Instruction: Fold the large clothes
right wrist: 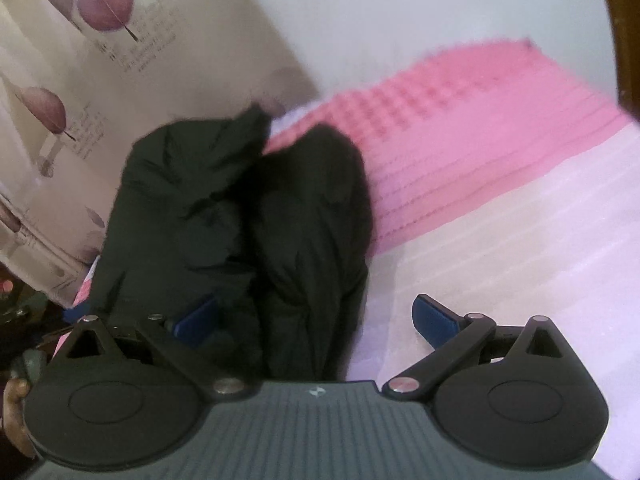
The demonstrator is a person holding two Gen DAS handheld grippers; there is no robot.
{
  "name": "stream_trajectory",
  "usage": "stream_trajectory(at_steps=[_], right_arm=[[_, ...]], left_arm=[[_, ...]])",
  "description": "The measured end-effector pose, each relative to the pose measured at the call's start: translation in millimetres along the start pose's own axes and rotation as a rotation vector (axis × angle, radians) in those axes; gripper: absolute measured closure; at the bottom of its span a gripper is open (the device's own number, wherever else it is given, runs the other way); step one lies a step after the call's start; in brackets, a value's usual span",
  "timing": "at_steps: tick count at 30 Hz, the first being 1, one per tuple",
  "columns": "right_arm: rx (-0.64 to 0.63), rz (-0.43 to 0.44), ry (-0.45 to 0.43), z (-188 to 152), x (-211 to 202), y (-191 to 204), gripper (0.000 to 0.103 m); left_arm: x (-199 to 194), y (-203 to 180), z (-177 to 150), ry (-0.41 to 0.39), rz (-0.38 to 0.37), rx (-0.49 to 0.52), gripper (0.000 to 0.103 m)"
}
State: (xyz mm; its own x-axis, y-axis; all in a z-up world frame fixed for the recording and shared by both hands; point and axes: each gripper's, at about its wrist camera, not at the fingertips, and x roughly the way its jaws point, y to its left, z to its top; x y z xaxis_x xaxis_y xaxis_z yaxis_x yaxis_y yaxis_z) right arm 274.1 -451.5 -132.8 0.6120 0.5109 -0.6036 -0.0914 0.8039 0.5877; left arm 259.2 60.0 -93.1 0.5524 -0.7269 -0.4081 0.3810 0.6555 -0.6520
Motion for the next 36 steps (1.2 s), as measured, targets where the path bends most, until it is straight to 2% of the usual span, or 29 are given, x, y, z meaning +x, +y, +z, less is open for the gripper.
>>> stream_trajectory(at_steps=[3, 9, 13, 17, 18, 22, 25, 29, 32, 36], right_arm=[[0.032, 0.086, 0.019, 5, 16, -2, 0.0], [0.057, 0.226, 0.052, 14, 43, -8, 0.0], [0.05, 0.269, 0.054, 18, 53, -5, 0.0], [-0.01, 0.268, 0.029, 8, 57, 10, 0.0], [-0.012, 0.274, 0.029, 5, 57, 16, 0.006], [-0.01, 0.291, 0.002, 1, 53, 35, 0.019], [-0.022, 0.304, -0.01, -1, 49, 53, 0.025], [-0.037, 0.35, -0.003, -9, 52, 86, 0.026], [-0.051, 0.418, -0.007, -20, 52, 117, 0.027], [-0.088, 0.466, 0.003, -38, 55, 161, 0.027]], left_arm=[[20, 24, 3, 0.072, -0.044, -0.097, 0.0], [59, 36, 5, 0.169, -0.084, -0.107, 0.0], [69, 35, 6, 0.179, -0.096, -0.048, 0.0], [70, 21, 1, 0.156, -0.064, 0.031, 0.005], [67, 16, -1, 0.14, -0.052, 0.051, 0.009], [48, 1, -5, 0.092, -0.031, 0.099, 0.014], [27, -1, -5, 0.071, -0.022, 0.103, 0.015], [-17, -1, -5, 0.037, 0.005, 0.104, 0.015], [-54, -3, -2, 0.012, 0.031, 0.102, 0.015], [-110, -2, -7, -0.012, 0.086, 0.097, 0.015]])
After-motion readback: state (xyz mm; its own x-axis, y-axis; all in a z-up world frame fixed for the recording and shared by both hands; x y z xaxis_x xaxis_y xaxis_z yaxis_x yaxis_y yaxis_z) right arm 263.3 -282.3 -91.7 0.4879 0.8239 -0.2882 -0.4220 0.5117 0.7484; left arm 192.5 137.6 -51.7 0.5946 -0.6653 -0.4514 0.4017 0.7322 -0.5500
